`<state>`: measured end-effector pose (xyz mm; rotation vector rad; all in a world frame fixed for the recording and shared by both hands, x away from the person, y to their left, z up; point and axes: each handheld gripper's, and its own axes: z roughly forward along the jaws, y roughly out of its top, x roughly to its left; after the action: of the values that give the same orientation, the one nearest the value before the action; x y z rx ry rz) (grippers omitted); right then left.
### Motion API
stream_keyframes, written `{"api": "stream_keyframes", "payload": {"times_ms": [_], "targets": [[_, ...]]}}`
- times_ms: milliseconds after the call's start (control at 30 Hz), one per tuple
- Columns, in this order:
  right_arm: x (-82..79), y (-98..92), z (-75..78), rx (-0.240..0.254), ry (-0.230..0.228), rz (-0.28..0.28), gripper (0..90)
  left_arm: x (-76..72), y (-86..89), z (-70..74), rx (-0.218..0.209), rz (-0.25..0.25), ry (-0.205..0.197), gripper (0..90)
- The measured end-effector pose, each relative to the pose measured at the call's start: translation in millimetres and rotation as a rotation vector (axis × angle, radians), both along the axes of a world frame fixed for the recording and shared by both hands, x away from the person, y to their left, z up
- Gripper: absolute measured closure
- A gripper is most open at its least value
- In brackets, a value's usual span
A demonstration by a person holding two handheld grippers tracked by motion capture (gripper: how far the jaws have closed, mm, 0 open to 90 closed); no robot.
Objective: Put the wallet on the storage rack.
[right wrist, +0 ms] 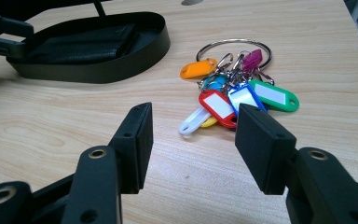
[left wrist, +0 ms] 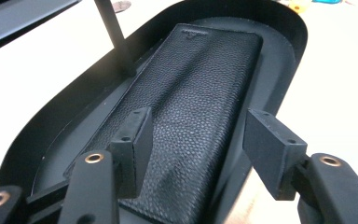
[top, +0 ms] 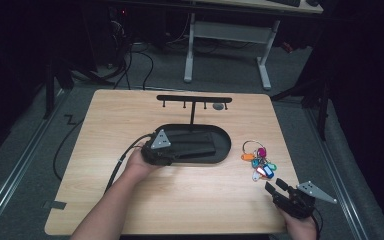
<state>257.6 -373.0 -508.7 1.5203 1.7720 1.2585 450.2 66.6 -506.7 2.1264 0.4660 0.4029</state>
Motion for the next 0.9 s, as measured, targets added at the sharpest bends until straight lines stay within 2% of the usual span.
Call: {"api": "stream_keyframes", "payload": {"times_ms": [100, 133, 167, 200, 233, 367, 533, 667, 833, 900], "targets": [[0.0, 0.7, 0.3, -0.003, 0.000, 0.002, 47.3, -5.2, 3.4, 1.3, -0.018, 0.010, -0.005, 43.6], [0.0, 0.7, 0.3, -0.003, 0.000, 0.002, 47.3, -8.1, 5.2, 2.0, -0.019, 0.020, -0.014, 43.6], [0.0, 1.4, 0.4, -0.004, 0.001, 0.003, 47.3, -12.3, 8.8, 3.5, -0.027, 0.041, -0.004, 42.7], [0.1, 1.6, 0.5, -0.003, 0.001, 0.003, 47.3, -12.3, 8.8, 3.5, -0.027, 0.041, -0.004, 42.2], [0.1, 1.7, 0.5, -0.004, 0.001, 0.004, 47.3, -19.4, 14.8, 5.2, -0.044, 0.064, -0.017, 42.5], [0.4, 2.1, 0.8, -0.005, -0.001, 0.006, 47.3, -26.9, 21.3, 5.6, -0.060, 0.094, -0.011, 42.1], [0.5, 1.8, 1.2, 0.001, -0.002, 0.007, 47.5, -44.8, 31.0, 4.3, -0.051, 0.127, -0.022, 41.9], [0.5, 1.8, 1.4, 0.006, -0.004, 0.009, 47.8, -62.9, 39.5, 2.6, -0.062, 0.145, -0.014, 40.4], [0.8, 1.9, 1.8, 0.013, -0.005, 0.011, 48.2, -81.4, 45.2, 2.4, -0.060, 0.150, -0.032, 37.4], [0.8, 1.8, 1.7, 0.014, -0.005, 0.011, 48.3, -89.3, 47.9, 3.6, -0.060, 0.147, -0.024, 37.3]]}}
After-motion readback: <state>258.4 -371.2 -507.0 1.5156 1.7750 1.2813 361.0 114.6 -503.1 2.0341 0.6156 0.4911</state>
